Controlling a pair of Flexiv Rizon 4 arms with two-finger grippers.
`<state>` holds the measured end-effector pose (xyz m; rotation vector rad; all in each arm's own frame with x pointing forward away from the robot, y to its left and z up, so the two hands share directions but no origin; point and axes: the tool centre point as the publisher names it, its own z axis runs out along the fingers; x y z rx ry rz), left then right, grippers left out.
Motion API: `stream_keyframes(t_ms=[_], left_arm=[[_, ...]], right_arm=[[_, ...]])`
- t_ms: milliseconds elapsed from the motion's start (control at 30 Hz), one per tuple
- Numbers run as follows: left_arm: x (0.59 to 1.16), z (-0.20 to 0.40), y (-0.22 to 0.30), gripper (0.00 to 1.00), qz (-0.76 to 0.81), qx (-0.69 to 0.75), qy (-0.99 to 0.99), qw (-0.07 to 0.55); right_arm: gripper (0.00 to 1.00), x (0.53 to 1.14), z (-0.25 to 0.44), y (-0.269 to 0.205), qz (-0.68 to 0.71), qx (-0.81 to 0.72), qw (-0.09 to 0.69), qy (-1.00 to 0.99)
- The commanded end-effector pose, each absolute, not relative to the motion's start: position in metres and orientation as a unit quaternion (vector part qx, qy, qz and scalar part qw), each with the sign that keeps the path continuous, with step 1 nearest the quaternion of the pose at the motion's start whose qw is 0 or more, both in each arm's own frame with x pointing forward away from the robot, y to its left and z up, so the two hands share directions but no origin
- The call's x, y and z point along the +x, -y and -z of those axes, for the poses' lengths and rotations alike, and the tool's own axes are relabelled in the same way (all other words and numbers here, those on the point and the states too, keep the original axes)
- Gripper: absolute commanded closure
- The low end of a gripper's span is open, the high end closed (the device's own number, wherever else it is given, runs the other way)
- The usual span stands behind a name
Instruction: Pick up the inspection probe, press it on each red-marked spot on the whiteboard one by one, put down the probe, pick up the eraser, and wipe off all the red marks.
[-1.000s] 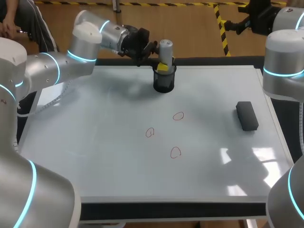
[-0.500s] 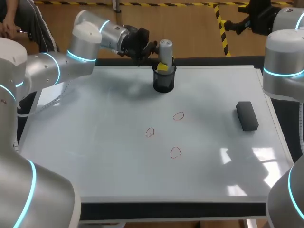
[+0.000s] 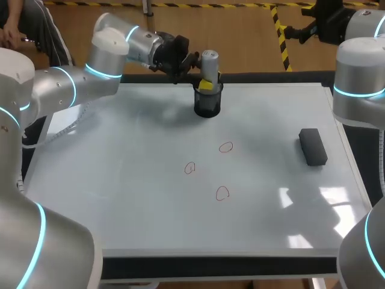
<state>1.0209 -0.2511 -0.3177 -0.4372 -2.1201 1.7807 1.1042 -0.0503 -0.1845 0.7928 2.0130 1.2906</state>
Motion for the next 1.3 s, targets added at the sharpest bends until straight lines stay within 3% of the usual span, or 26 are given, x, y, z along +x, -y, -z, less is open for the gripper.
stream_keyframes(t_ms=[33,1300], left_arm=[[1.025,0.317,0.253,1.00,-0.618,-0.167,0.752,0.156],[1.023,0.243,0.260,1.00,-0.614,-0.195,0.755,0.120]], right_arm=[[0.00,1.104,0.184,0.050,-0.488,0.300,0.306,-0.761],[0.00,1.104,0.184,0.050,-0.488,0.300,0.306,-0.761]])
